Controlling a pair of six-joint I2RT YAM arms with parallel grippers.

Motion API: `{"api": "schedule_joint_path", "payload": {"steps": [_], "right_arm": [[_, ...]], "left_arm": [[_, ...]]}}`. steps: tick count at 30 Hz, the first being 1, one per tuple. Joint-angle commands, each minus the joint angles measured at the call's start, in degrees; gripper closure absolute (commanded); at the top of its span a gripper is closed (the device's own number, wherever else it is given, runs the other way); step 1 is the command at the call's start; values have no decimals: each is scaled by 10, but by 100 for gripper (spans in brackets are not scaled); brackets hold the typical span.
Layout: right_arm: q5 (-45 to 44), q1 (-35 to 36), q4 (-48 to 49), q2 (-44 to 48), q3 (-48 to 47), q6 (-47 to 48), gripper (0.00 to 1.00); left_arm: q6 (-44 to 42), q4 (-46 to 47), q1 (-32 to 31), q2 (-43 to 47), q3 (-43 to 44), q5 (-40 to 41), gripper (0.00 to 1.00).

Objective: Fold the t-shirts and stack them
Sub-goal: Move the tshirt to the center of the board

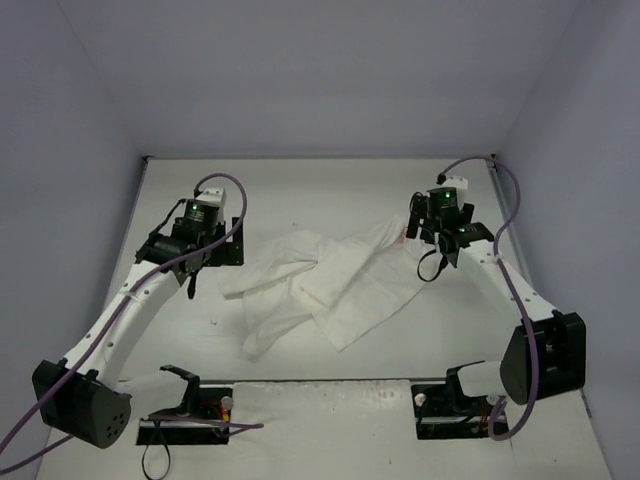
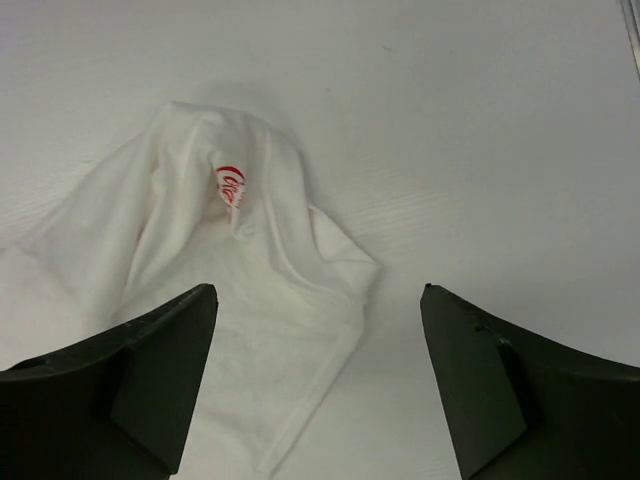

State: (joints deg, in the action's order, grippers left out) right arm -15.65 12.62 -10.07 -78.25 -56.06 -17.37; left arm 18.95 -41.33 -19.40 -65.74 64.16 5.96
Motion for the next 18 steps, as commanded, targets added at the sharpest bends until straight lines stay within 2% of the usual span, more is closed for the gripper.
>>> {"api": "schedule_joint_path", "payload": {"steps": [1, 3, 5, 8, 13, 15, 18], "right_arm": [[50, 6, 26, 53, -42, 71, 32], [103, 6, 26, 67, -33, 63, 50], [138, 10, 27, 71, -19, 45, 55], [151, 23, 29, 55, 2, 25, 50], [174, 56, 49, 7, -5, -49, 21], [158, 72, 71, -12, -3, -92, 18], [159, 89, 117, -41, 11, -156, 21]], "left_arm": [[60, 70, 0, -20, -10, 9, 16], [92, 67, -2, -33, -25, 9, 16], [116, 74, 0, -36, -53, 25, 16], [136, 115, 4, -55, -88, 42, 17], [197, 136, 0, -136, -82, 22, 20], [225, 157, -2, -160, -93, 19, 19], [238, 196, -5, -182, -109, 15, 19]]}}
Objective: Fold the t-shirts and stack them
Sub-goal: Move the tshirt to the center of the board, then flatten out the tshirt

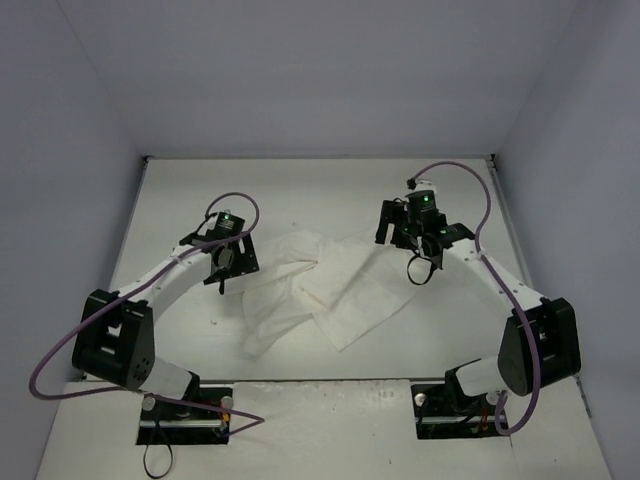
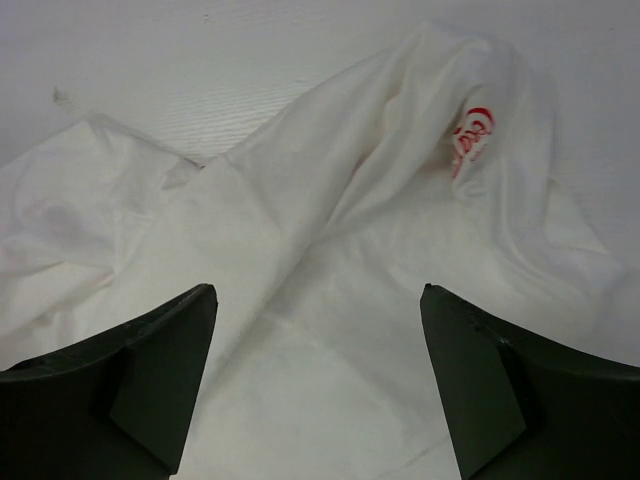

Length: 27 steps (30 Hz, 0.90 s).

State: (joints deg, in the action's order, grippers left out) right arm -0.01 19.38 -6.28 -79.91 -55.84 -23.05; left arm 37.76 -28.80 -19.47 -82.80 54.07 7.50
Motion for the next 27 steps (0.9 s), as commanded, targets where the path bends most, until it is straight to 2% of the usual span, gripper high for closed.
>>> {"api": "schedule_joint_path", "payload": {"steps": [1, 8, 12, 13, 16, 17, 18, 20, 21, 22, 25, 27], "right_arm": [[4, 27, 87, -35, 10, -116, 24], [-6, 68, 103, -98, 6, -168, 32], [-6, 77, 107, -117, 10, -180, 36], [-7, 78, 106, -119, 10, -180, 37], [-9, 79, 107, -132, 14, -184, 48], [-9, 80, 107, -139, 13, -183, 52], [-6, 80, 107, -148, 7, -177, 64], [-7, 80, 107, -152, -9, -163, 82], [-10, 80, 107, -151, -19, -155, 93], [-12, 80, 108, -150, -40, -140, 99], [-6, 67, 105, -155, -111, -103, 100], [18, 51, 104, -174, -190, -82, 100]], "left_arm": [[51, 83, -4, -15, -14, 0, 19], [23, 110, -4, -64, -2, 18, 19], [23, 114, -5, -91, 5, 1, 25], [23, 116, -5, -92, 3, -3, 30], [21, 133, -6, -98, 1, -4, 57], [18, 136, -6, -101, 2, -4, 77], [11, 135, -6, -106, 10, -3, 87], [-12, 127, -6, -114, 33, 3, 100], [-31, 121, -6, -119, 47, 11, 100], [-45, 115, -5, -121, 76, 13, 100], [-128, 102, -2, -129, 156, 55, 100], [-177, 96, 3, -145, 250, 75, 100]]}}
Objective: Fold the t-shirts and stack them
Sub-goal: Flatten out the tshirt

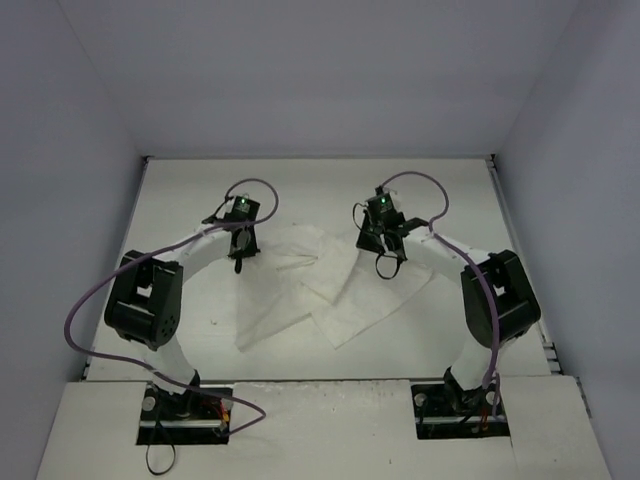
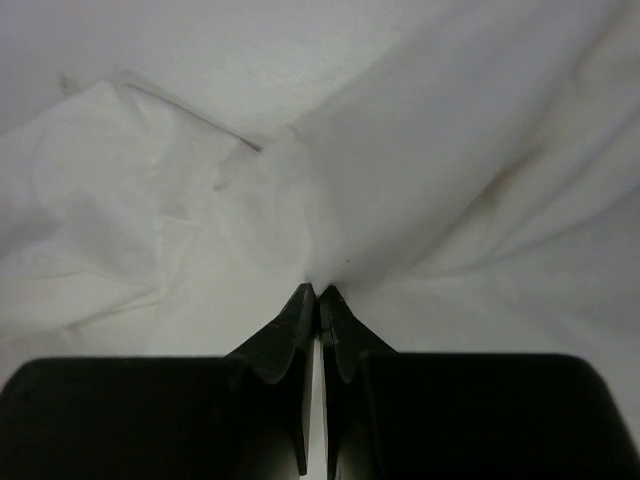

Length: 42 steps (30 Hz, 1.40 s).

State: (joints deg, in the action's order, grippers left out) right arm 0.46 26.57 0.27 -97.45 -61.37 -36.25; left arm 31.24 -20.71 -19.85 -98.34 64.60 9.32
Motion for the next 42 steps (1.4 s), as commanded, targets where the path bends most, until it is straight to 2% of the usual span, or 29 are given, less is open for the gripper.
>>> {"api": "schedule_joint_path", "payload": {"steps": [1, 3, 4, 5, 7, 8, 9, 10, 13, 14, 16, 18, 19, 20, 22, 23, 24, 27, 30, 33, 42], "right_arm": [[19, -36, 39, -14, -160, 55, 100], [10, -62, 40, -42, -247, 58, 100], [1, -72, 40, -53, -269, 55, 96], [-14, -81, 40, -65, -290, 54, 85], [-36, -98, 40, -92, -327, 58, 49], [-40, -109, 40, -107, -345, 66, 31], [-39, -122, 39, -112, -358, 79, 16], [-34, -132, 39, -110, -355, 86, 13], [-30, -145, 34, -65, -299, 122, 13], [-30, -146, 32, -49, -290, 130, 17], [-31, -144, 26, 26, -185, 142, 34], [-35, -139, 22, 53, -144, 132, 44], [-43, -133, 22, 98, -81, 124, 48], [-65, -119, 19, 143, -23, 95, 58], [-105, -92, 20, 211, 32, 63, 57], [-105, -82, 20, 233, 60, 42, 53], [-133, -71, 20, 250, 105, 9, 44], [-153, -42, 23, 293, 167, -31, 38], [-143, -30, 23, 297, 194, -61, 37], [-147, -16, 26, 301, 206, -66, 37], [-142, -10, 36, 302, 214, -61, 36]], "left_arm": [[-151, 15, 8, 3, 175, 79, 100], [-207, 20, 8, -36, 280, 122, 96], [-231, 24, 9, -49, 305, 136, 86], [-243, 27, 12, -62, 327, 144, 70], [-252, 13, 19, -86, 370, 154, 23], [-250, -7, 23, -99, 393, 162, 17], [-246, -23, 25, -109, 411, 170, 14], [-241, -37, 26, -108, 406, 174, 13], [-220, -42, 32, -66, 335, 166, 13], [-211, -42, 37, -48, 326, 164, 13], [-182, -43, 59, -11, 235, 147, 13], [-154, -47, 86, 7, 213, 130, 13], [-139, -63, 104, 14, 190, 114, 13], [-110, -84, 135, 12, 182, 91, 13], [-67, -116, 168, 8, 184, 73, 13], [-58, -121, 174, 6, 183, 67, 13], [-34, -126, 179, -2, 183, 68, 13], [2, -149, 195, -22, 190, 62, 13], [60, -153, 235, -43, 185, 52, 13], [113, -152, 269, -70, 181, -7, 18], [233, -147, 267, -95, 176, -65, 19]]}}
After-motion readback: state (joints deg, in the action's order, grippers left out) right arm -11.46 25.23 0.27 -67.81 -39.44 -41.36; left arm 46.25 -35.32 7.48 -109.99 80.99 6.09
